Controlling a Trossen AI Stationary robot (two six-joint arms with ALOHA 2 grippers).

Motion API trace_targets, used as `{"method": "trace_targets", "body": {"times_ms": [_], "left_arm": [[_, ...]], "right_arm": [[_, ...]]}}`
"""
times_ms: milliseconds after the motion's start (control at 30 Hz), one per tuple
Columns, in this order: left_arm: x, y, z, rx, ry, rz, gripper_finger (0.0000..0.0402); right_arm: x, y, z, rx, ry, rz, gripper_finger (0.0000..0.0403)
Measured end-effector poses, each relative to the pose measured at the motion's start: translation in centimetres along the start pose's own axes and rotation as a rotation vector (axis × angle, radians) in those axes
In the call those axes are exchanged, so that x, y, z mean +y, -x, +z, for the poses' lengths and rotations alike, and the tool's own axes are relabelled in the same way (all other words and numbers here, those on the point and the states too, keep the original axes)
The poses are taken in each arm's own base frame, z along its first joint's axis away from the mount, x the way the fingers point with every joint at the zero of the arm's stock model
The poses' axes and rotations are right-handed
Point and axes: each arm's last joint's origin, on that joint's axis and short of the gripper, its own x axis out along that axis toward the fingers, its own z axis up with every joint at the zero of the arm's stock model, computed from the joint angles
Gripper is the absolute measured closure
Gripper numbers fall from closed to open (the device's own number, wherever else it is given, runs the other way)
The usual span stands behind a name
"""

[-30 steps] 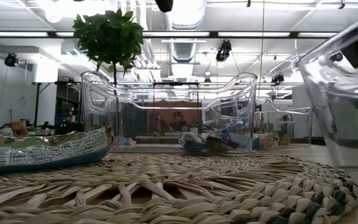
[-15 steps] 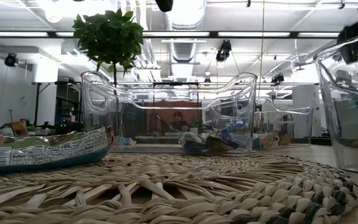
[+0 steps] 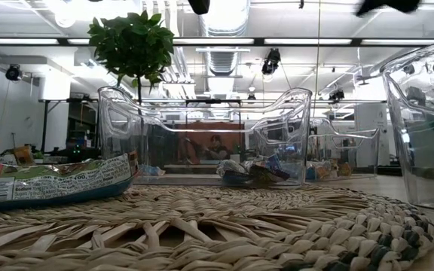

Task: Pick and place Granola Bars by type
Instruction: Put the red granola bar into the bottom transparent bin

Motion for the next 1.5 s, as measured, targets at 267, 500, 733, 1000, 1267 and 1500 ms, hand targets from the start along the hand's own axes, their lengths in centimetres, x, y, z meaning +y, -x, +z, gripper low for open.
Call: {"method": "trace_targets", "body": {"times_ms": [267,500,733,1000,1267,1500], "left_arm": [[0.0,0.0,0.0,0.0,-0.002,0.0,0.0246],[-0.1,0.2,0.3,-0.007,-0.021,-0.002,0.0246],[-0.3,0.6,1.1,-0.008,-0.035,-0.002,0.0246],[-0.3,0.8,1.2,0.009,-0.04,0.003,0.0246],[-0.7,1.5,1.3,0.107,-0.068,0.013,0.0248],[-1.9,3.7,1.4,0.406,-0.081,0.035,0.0248]], "right_arm": [[-1.0,-0.2,4.5,-0.259,0.074,-0.062,0.0213],[-1.3,-1.5,6.8,-0.411,0.104,-0.022,0.0206],[-1.1,-1.8,8.2,-0.542,0.116,0.033,0.0206],[-1.1,-2.1,8.9,-0.665,0.091,0.082,0.0207],[-1.2,-2.2,9.0,-0.677,0.095,0.077,0.0207],[-1.2,-2.2,9.0,-0.677,0.095,0.077,0.0206]]}}
